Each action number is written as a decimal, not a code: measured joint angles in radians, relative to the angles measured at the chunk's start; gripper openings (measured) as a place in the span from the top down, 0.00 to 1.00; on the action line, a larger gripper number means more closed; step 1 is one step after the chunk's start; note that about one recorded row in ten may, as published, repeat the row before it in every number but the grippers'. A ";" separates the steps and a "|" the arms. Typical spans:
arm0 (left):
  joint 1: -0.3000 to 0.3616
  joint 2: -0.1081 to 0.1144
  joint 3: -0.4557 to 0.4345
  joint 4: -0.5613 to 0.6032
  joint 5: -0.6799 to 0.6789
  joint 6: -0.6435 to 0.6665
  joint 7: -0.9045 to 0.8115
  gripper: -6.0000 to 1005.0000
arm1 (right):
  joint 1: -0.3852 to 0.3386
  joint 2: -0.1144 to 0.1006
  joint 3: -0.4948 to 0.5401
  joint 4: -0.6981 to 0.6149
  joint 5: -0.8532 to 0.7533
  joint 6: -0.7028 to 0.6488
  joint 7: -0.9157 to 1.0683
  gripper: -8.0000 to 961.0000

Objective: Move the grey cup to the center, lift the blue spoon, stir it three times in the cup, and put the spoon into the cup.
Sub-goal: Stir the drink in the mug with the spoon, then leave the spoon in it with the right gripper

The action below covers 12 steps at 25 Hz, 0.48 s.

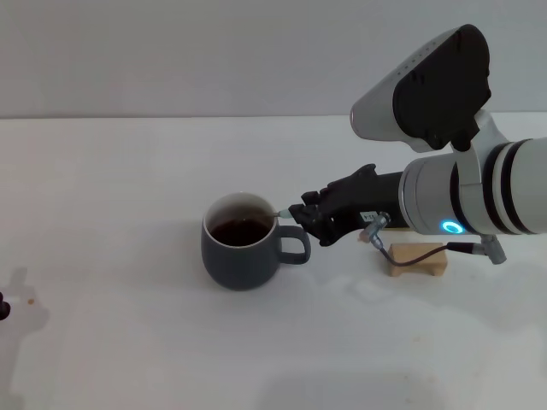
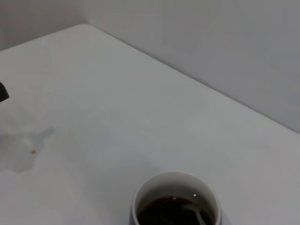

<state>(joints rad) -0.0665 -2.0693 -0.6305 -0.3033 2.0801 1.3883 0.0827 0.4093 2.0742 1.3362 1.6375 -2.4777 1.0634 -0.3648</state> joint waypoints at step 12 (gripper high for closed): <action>0.004 0.000 0.000 0.004 0.000 -0.001 0.000 1.00 | -0.005 0.004 -0.060 0.041 0.007 0.035 0.042 0.82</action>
<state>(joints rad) -0.0625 -2.0693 -0.6305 -0.2991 2.0800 1.3874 0.0828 0.4047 2.0785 1.2763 1.6786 -2.4706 1.0984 -0.3229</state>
